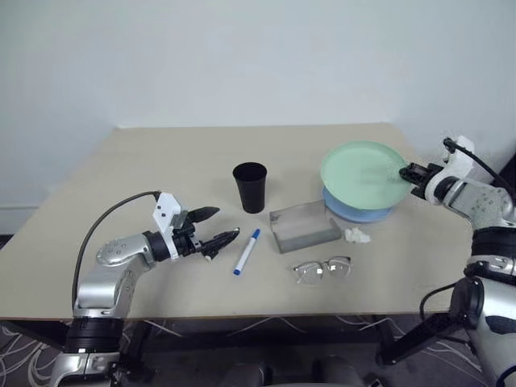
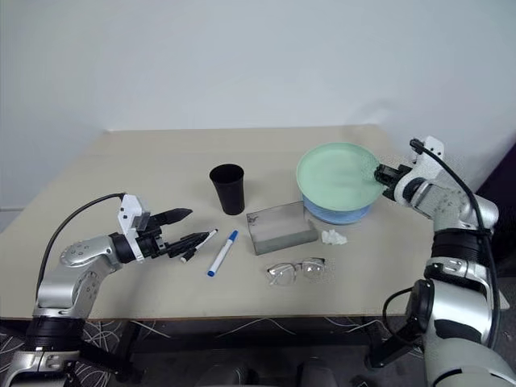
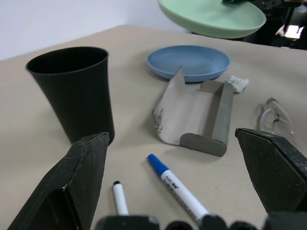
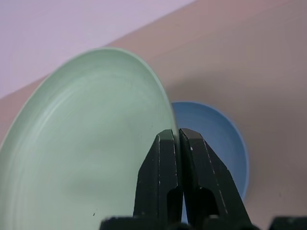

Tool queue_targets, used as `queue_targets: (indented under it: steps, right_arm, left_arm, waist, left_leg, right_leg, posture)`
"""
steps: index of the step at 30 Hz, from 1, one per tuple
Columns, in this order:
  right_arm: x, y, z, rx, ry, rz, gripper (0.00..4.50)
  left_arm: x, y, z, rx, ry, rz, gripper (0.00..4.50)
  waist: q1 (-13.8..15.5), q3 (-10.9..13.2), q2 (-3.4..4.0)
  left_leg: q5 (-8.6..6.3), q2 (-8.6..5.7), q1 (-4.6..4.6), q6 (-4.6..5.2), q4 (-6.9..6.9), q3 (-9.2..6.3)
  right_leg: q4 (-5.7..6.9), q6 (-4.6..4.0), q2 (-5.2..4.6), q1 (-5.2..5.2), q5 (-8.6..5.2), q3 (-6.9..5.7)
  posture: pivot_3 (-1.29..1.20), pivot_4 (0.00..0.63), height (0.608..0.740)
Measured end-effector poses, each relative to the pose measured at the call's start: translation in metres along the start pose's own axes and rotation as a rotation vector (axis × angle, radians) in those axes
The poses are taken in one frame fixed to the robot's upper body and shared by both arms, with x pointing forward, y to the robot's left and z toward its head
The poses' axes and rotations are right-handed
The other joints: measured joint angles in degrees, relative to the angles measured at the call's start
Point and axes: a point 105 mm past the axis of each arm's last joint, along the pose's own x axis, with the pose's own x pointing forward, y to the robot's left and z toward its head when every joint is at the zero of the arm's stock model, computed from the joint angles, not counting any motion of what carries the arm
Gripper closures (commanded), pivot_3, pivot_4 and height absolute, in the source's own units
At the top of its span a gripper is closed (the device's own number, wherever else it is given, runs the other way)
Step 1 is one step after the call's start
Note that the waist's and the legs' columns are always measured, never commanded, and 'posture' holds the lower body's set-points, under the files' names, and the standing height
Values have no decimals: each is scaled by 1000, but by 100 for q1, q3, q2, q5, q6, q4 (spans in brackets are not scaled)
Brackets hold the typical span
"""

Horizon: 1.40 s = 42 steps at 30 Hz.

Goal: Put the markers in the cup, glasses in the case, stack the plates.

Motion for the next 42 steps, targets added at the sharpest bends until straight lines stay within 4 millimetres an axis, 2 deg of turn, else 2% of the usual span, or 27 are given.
queue_targets:
  steps: [8, 17, 22, 25, 36, 39, 42]
  right_arm:
    - [24, -14, -21, -54, 34, -158, 4483]
    - [36, -13, -35, -61, 41, -221, 4483]
    - [37, -13, -36, -73, 43, -227, 4483]
    - [39, -10, -38, -78, 44, -225, 3805]
    - [43, 0, -44, -111, 65, -176, 30]
    - [42, 8, -37, -220, 75, -101, 30]
    - [36, 22, -19, -364, 64, 18, 30]
  left_arm:
    - [-1, 0, 0, 1, 1, 11, 0]
    - [-5, -2, -5, -7, 13, 18, 0]
    - [-5, -4, -2, 8, 10, 14, 0]
    - [-5, -4, -2, 7, 13, 20, 0]
    - [-5, -5, -2, 7, 14, 25, 0]
    - [-5, -5, -2, 3, 16, 25, 0]
    - [-5, -5, -2, 2, 17, 25, 0]
  waist:
    - [-35, 2, 5]
    - [-166, 2, 6]
    - [-221, 2, 6]
    - [-256, 1, 7]
    - [-337, 1, 7]
    - [-338, 3, 10]
    - [-335, 3, 12]
  left_leg:
    - [1, -6, 3, 12, -28, -15]
    - [2, -6, 10, 13, -23, -18]
    - [2, -6, 13, 13, -23, -18]
    - [2, -6, 14, 14, -23, -19]
    - [2, -6, 19, 14, -22, -19]
    - [2, -7, 17, 14, -21, -19]
    - [2, -7, 15, 14, -20, -21]
  right_leg:
    - [-13, 2, 7, -2, 19, -3]
    - [-10, -2, 9, 7, 17, -2]
    - [-10, 0, 9, 8, 18, -2]
    - [-8, 1, 10, 7, 19, -2]
    - [-5, 2, 10, 11, 20, -1]
    - [-4, 2, 10, 9, 20, -1]
    - [-4, 3, 10, 9, 20, -2]
  posture:
    - [0, 0, 732]
    - [0, 0, 732]
    - [0, 0, 732]
    - [0, 0, 732]
    - [0, 0, 732]
    - [0, 0, 732]
    - [0, 0, 732]
